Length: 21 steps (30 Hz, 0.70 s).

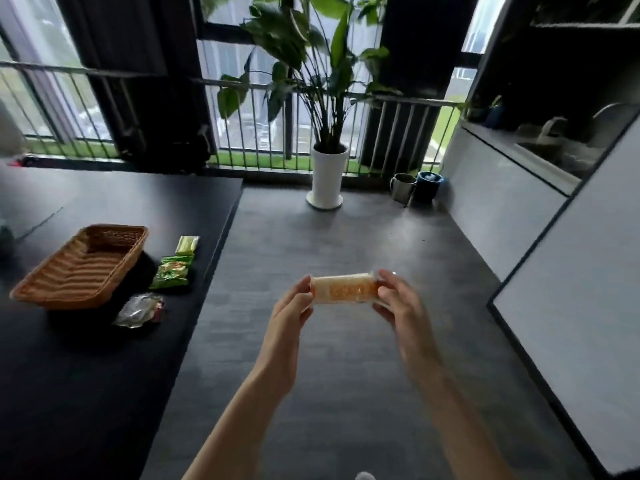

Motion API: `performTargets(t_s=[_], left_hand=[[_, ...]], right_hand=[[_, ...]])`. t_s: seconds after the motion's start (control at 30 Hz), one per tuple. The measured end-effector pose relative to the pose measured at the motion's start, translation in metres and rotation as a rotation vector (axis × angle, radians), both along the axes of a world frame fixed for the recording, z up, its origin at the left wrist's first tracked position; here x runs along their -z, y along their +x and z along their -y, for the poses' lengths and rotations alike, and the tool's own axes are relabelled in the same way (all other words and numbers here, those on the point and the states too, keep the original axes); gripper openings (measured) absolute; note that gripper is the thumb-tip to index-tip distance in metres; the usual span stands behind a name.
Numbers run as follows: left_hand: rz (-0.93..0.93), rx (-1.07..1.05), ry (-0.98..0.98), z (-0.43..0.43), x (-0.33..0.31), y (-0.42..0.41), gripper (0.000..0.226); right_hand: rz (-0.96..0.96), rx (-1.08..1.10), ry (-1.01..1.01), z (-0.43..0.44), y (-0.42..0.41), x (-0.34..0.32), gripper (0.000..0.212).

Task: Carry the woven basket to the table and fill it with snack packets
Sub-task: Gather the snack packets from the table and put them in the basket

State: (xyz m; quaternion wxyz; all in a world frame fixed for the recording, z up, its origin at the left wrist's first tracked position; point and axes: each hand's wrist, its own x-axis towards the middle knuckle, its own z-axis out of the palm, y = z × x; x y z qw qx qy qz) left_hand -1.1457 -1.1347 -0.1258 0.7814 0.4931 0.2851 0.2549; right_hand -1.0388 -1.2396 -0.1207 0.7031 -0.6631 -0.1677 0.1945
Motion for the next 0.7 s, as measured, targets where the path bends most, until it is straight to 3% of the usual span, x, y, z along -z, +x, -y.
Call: performTargets(t_s=[0.3, 0.53, 0.7], left_hand=[[-0.034, -0.495, -0.011, -0.091, -0.001, 0.086, 0.033], [-0.076, -0.806, -0.085, -0.174, 0.018, 0.088, 0.042], [-0.064, -0.916, -0.135, -0.263, 0.04, 0.083, 0.037]], right_hand=[[0.039, -0.593, -0.105, -0.156, 0.133, 0.006, 0.034], [-0.014, -0.981, -0.179, -0.289, 0.138, 0.031, 0.036], [0.041, -1.104, -0.252, -0.402, 0.131, 0.048, 0.036]])
